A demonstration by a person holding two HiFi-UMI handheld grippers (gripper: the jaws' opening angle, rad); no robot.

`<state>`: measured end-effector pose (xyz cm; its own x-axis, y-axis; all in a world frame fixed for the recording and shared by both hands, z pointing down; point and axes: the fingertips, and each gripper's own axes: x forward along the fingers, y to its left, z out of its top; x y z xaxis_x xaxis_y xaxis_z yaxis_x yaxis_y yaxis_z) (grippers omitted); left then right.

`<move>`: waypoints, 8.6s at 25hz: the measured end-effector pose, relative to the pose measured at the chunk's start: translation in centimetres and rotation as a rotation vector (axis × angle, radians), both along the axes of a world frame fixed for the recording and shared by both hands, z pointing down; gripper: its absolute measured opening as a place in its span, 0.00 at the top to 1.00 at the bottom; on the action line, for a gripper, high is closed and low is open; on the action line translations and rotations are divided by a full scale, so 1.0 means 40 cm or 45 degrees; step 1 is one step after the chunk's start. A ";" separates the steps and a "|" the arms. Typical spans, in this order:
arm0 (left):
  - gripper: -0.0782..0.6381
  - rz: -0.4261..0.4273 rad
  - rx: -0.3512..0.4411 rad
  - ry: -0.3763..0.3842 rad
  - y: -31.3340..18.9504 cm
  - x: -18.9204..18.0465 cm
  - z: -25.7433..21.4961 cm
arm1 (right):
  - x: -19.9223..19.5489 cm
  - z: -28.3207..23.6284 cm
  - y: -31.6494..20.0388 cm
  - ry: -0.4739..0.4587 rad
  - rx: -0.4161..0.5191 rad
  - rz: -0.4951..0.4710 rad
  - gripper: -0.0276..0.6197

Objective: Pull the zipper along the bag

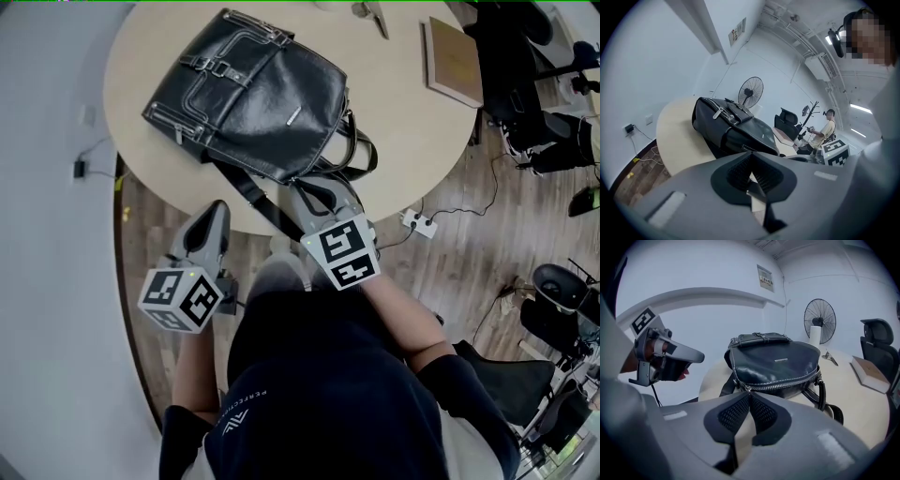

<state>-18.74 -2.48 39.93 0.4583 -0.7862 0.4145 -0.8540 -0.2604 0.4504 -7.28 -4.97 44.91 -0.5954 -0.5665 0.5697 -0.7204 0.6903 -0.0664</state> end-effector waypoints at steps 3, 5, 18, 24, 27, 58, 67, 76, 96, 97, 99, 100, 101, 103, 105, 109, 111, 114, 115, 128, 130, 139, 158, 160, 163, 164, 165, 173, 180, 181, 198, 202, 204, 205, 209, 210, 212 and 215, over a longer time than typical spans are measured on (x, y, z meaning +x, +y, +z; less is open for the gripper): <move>0.87 -0.016 0.000 -0.007 -0.007 0.005 -0.007 | 0.014 -0.006 -0.005 0.012 -0.007 -0.015 0.94; 0.87 -0.024 -0.004 -0.011 -0.011 0.006 -0.007 | 0.024 -0.007 -0.010 0.015 -0.014 -0.015 0.94; 0.74 -0.055 -0.033 0.106 -0.076 0.101 -0.021 | 0.034 -0.010 -0.006 -0.039 -0.059 -0.116 0.94; 0.65 -0.150 -0.107 0.268 -0.110 0.083 -0.014 | 0.032 -0.007 -0.006 -0.050 -0.054 -0.153 0.94; 0.63 -0.192 -0.179 0.340 -0.111 0.080 -0.007 | 0.031 -0.008 -0.006 -0.053 -0.056 -0.174 0.94; 0.67 -0.289 -0.450 0.593 -0.163 0.111 0.073 | 0.036 -0.017 -0.012 -0.059 -0.072 -0.274 0.94; 0.72 -0.265 -0.439 0.655 -0.173 0.123 0.062 | 0.078 -0.029 -0.027 -0.011 -0.066 -0.255 0.94; 0.74 -0.279 -0.458 0.541 -0.162 0.097 0.073 | 0.095 -0.036 -0.042 0.006 -0.066 -0.252 0.94; 0.78 -0.298 -0.447 0.600 -0.162 0.098 0.068 | 0.138 -0.041 -0.092 0.035 -0.041 -0.256 0.93; 0.78 -0.291 -0.436 0.657 -0.166 0.110 0.059 | 0.143 -0.042 -0.098 0.038 -0.038 -0.252 0.93; 0.78 -0.270 -0.406 0.784 -0.178 0.137 0.039 | 0.155 -0.042 -0.114 0.042 -0.033 -0.238 0.93; 0.78 -0.262 -0.397 0.818 -0.182 0.144 0.033 | 0.160 -0.042 -0.123 0.045 -0.032 -0.231 0.93; 0.78 -0.258 -0.394 0.826 -0.182 0.146 0.031 | 0.164 -0.041 -0.130 0.049 -0.030 -0.227 0.93; 0.79 -0.266 -0.409 0.763 -0.176 0.132 0.042 | 0.168 -0.040 -0.139 0.060 -0.024 -0.229 0.93; 0.79 -0.271 -0.415 0.747 -0.174 0.127 0.045 | 0.169 -0.037 -0.145 0.067 -0.022 -0.235 0.93; 0.79 -0.266 -0.413 0.762 -0.175 0.130 0.045 | 0.175 -0.032 -0.154 0.071 -0.023 -0.229 0.93; 0.79 -0.270 -0.419 0.728 -0.170 0.123 0.048 | 0.175 -0.034 -0.155 0.072 -0.024 -0.229 0.93; 0.79 -0.297 -0.450 0.514 -0.153 0.080 0.072 | 0.173 -0.045 -0.148 0.067 -0.034 -0.232 0.93; 0.79 -0.300 -0.446 0.495 -0.152 0.076 0.072 | 0.171 -0.048 -0.144 0.067 -0.036 -0.237 0.93; 0.73 -0.353 -0.415 0.562 -0.147 0.094 0.068 | 0.167 -0.021 -0.132 0.071 -0.072 -0.255 0.93; 0.71 -0.346 -0.418 0.562 -0.144 0.102 0.065 | 0.164 -0.017 -0.133 0.063 -0.080 -0.252 0.93; 0.65 -0.263 -0.481 0.609 -0.121 0.170 0.069 | 0.159 -0.011 -0.133 0.062 -0.071 -0.248 0.93; 0.73 -0.254 -0.446 0.711 -0.113 0.234 0.067 | 0.163 -0.015 -0.137 0.069 -0.061 -0.228 0.93; 0.73 -0.258 -0.446 0.661 -0.109 0.225 0.066 | 0.165 -0.019 -0.139 0.090 -0.052 -0.227 0.93; 0.73 -0.256 -0.445 0.621 -0.106 0.216 0.066 | 0.166 -0.023 -0.142 0.110 -0.039 -0.233 0.93; 0.74 -0.254 -0.443 0.620 -0.106 0.216 0.067 | 0.167 -0.024 -0.143 0.114 -0.037 -0.232 0.93; 0.74 -0.251 -0.443 0.605 -0.105 0.213 0.069 | 0.169 -0.024 -0.144 0.123 -0.032 -0.231 0.93; 0.74 -0.243 -0.462 0.581 -0.097 0.204 0.071 | 0.174 -0.034 -0.152 0.211 0.043 -0.233 0.93; 0.75 -0.229 -0.461 0.572 -0.093 0.200 0.071 | 0.167 -0.029 -0.139 0.255 0.099 -0.250 0.93; 0.75 -0.229 -0.463 0.573 -0.092 0.199 0.071 | 0.164 -0.027 -0.137 0.257 0.095 -0.259 0.93; 0.75 -0.224 -0.475 0.583 -0.091 0.201 0.074 | 0.124 -0.007 -0.164 0.308 0.092 -0.301 0.93; 0.75 -0.225 -0.464 0.570 -0.094 0.201 0.072 | 0.143 -0.016 -0.162 0.284 0.081 -0.270 0.93; 0.75 -0.225 -0.461 0.568 -0.093 0.200 0.070 | 0.153 -0.022 -0.157 0.292 0.090 -0.266 0.93; 0.75 -0.227 -0.462 0.571 -0.092 0.201 0.070 | 0.158 -0.026 -0.153 0.297 0.095 -0.266 0.93; 0.75 -0.229 -0.455 0.581 -0.093 0.201 0.071 | 0.170 -0.037 -0.138 0.296 0.103 -0.271 0.93; 0.75 -0.232 -0.454 0.583 -0.094 0.201 0.071 | 0.171 -0.039 -0.135 0.293 0.104 -0.275 0.93; 0.75 -0.238 -0.454 0.578 -0.093 0.201 0.071 | 0.172 -0.042 -0.131 0.298 0.107 -0.285 0.93; 0.75 -0.237 -0.448 0.558 -0.093 0.199 0.071 | 0.171 -0.040 -0.135 0.330 0.124 -0.287 0.94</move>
